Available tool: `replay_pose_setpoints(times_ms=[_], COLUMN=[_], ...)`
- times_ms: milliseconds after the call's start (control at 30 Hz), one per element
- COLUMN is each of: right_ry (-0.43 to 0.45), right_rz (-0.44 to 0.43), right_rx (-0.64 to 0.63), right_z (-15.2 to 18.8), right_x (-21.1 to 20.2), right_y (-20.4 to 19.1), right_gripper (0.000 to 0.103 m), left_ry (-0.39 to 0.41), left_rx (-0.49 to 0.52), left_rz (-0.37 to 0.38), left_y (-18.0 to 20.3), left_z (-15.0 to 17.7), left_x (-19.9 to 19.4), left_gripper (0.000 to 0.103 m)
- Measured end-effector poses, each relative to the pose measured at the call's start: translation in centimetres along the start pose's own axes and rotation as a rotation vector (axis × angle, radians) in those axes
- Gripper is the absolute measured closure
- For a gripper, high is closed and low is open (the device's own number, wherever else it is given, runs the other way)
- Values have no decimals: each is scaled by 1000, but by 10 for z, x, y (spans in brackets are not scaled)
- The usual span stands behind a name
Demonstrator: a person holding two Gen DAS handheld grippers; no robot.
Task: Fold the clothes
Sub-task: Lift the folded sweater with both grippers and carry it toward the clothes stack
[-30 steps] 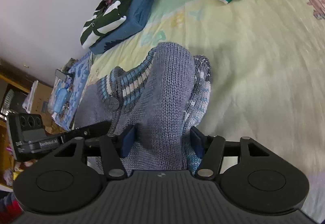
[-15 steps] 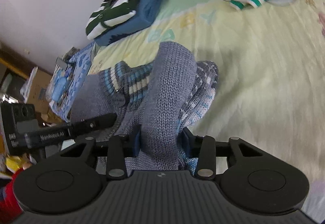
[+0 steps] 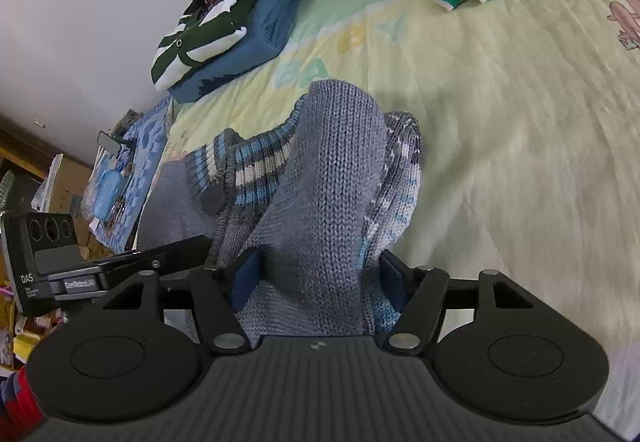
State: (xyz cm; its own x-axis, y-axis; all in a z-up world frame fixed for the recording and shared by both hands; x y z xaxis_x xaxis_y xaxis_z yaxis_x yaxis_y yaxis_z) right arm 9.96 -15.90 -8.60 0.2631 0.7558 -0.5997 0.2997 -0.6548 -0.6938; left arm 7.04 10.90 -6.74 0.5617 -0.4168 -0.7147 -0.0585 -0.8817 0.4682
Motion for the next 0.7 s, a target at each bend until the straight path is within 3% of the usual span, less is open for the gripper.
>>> replay_pose_setpoints(times_ms=[100,167,200,300,367,467,500,533,600,700], right_ry=[9,4,0,0,4,15,12,9,1,-13], right_rz=[-12,3,9,-5,-29,-60,-61,-63,-71,-90], right_rx=[3,-9,-12,11,33,80,71,61,40,27], right_z=[-2,-3,-3,-1,2,5,5,5,4,2], right_x=[4,6,6,3,-1,-3,-3,-2,-1,1], right_y=[0,-3,-4,0,6,13,11,9,6,7], right_gripper=[32,41,43,51,54,51,49,46,41,41], left_ry=[-6,-4,1,8,4,8,12,15,22,35], left_rx=[13,21,24,-13,-57,-75,-81,-90,-86,-17], left_rz=[27,38,38,42,65,70,77,88,96,51], left_y=[1,1,-1,-16,-25,-25,-23,-21,-14,0], left_z=[-1,0,0,1,0,0,1,2,2,4], left_x=[2,2,0,-5,-6,-7,-6,-6,-4,-1], left_gripper=[4,6,12,46,50,49,41,25,12,12])
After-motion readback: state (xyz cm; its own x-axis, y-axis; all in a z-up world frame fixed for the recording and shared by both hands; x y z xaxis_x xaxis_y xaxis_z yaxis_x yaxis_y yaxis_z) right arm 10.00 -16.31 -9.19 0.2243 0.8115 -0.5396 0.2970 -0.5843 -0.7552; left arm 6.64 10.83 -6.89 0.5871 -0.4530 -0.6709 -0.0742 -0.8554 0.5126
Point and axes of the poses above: each gripper's, at about its wrist camera, not at the fingertips, and x roughly the way its jaws point, y to its right, z to its underside, the point moved 2 cm from there along x, roughly the way its jaws point, and after that the axes turned 8 degrees about -z, right-handed, at the moved point
